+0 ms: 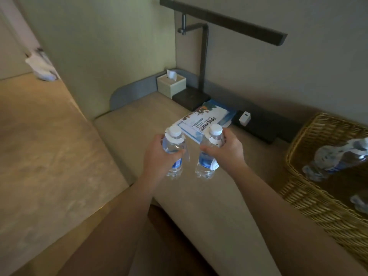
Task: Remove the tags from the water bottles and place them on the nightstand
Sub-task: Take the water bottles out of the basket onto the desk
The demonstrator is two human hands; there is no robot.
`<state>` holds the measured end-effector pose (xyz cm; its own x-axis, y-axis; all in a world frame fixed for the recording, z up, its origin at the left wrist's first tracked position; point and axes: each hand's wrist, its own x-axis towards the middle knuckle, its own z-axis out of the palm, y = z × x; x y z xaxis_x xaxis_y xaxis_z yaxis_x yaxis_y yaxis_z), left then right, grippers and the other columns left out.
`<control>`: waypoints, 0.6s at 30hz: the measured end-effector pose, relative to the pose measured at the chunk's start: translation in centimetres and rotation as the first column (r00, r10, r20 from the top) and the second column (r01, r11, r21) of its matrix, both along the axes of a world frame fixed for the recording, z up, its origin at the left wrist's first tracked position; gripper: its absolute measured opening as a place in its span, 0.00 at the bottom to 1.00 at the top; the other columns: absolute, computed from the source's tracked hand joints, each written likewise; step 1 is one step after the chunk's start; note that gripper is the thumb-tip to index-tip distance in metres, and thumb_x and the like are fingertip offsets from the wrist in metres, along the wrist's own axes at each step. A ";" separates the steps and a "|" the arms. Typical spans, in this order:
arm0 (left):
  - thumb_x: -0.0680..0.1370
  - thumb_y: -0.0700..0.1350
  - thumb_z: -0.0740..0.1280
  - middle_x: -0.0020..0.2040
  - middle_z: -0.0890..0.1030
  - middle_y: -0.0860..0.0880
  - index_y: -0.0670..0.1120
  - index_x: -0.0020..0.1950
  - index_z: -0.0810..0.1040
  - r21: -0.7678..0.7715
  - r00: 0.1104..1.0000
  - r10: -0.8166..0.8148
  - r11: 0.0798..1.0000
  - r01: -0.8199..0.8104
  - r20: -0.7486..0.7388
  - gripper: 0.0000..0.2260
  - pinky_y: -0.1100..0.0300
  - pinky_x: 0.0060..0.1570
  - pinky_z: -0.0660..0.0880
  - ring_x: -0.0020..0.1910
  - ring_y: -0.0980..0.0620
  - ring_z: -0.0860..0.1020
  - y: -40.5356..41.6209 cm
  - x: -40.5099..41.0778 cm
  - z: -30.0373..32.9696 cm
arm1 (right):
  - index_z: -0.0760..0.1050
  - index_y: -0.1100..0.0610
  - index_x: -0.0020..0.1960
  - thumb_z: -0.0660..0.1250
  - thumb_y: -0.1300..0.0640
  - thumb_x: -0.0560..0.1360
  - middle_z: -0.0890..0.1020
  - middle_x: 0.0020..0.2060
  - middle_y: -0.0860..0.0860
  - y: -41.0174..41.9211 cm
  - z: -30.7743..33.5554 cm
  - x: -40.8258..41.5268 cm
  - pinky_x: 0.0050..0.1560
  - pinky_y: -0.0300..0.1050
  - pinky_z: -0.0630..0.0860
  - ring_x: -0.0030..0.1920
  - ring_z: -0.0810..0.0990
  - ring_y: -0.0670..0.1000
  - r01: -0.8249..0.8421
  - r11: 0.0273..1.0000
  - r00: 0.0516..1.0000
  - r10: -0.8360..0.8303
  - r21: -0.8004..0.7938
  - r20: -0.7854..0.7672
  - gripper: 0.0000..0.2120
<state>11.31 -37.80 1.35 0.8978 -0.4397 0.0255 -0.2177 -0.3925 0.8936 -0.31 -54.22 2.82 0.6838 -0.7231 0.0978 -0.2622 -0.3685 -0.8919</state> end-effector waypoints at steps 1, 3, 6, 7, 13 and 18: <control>0.63 0.53 0.78 0.44 0.77 0.64 0.62 0.49 0.70 0.001 1.000 0.010 1.000 -0.010 -0.009 0.22 0.72 0.36 0.68 0.42 0.72 0.76 0.2 0.0 -0.5 | 0.73 0.48 0.53 0.80 0.49 0.60 0.80 0.50 0.45 0.2 -0.4 0.2 0.48 0.44 0.78 0.49 0.79 0.45 0.006 1.000 1.000 -0.006 -0.001 -0.012 0.26; 0.64 0.52 0.78 0.44 0.77 0.64 0.64 0.47 0.69 0.006 1.000 0.007 1.000 -0.007 -0.024 0.21 0.74 0.33 0.68 0.41 0.75 0.75 0.3 0.0 -1.4 | 0.73 0.50 0.56 0.80 0.50 0.61 0.80 0.51 0.47 0.4 -0.9 0.4 0.50 0.49 0.79 0.50 0.79 0.48 0.006 1.000 0.999 -0.007 -0.013 -0.037 0.27; 0.64 0.52 0.78 0.45 0.77 0.64 0.62 0.52 0.70 0.008 0.999 -0.018 1.000 0.018 -0.028 0.23 0.71 0.37 0.69 0.43 0.69 0.76 0.2 -0.2 -2.1 | 0.72 0.52 0.59 0.80 0.50 0.61 0.79 0.53 0.48 0.3 -1.5 0.5 0.50 0.47 0.78 0.51 0.78 0.49 0.014 1.000 0.997 -0.016 -0.020 -0.081 0.30; 0.64 0.52 0.79 0.46 0.77 0.64 0.60 0.53 0.70 0.005 0.999 -0.026 1.000 0.026 -0.024 0.24 0.70 0.38 0.69 0.44 0.68 0.76 0.2 -0.2 -2.3 | 0.72 0.51 0.57 0.80 0.50 0.61 0.78 0.53 0.48 0.2 -1.7 0.5 0.49 0.47 0.78 0.51 0.78 0.49 0.023 1.000 0.995 -0.024 -0.019 -0.094 0.29; 0.65 0.52 0.78 0.47 0.76 0.64 0.59 0.56 0.68 0.021 0.998 -0.070 0.997 0.070 -0.005 0.26 0.71 0.38 0.69 0.46 0.66 0.76 0.0 -0.2 -2.7 | 0.68 0.47 0.52 0.80 0.47 0.59 0.77 0.50 0.46 -0.1 -2.6 0.4 0.43 0.40 0.73 0.49 0.77 0.48 0.053 0.998 0.990 -0.056 -0.021 -0.129 0.28; 0.65 0.57 0.78 0.62 0.75 0.56 0.52 0.67 0.67 0.049 0.998 -0.060 0.997 0.058 0.029 0.34 0.62 0.53 0.74 0.61 0.56 0.74 0.1 -0.2 -2.7 | 0.65 0.48 0.57 0.79 0.44 0.60 0.75 0.55 0.47 -0.6 -2.3 0.2 0.43 0.40 0.70 0.52 0.75 0.48 0.008 0.999 0.975 -0.015 -0.033 -0.221 0.33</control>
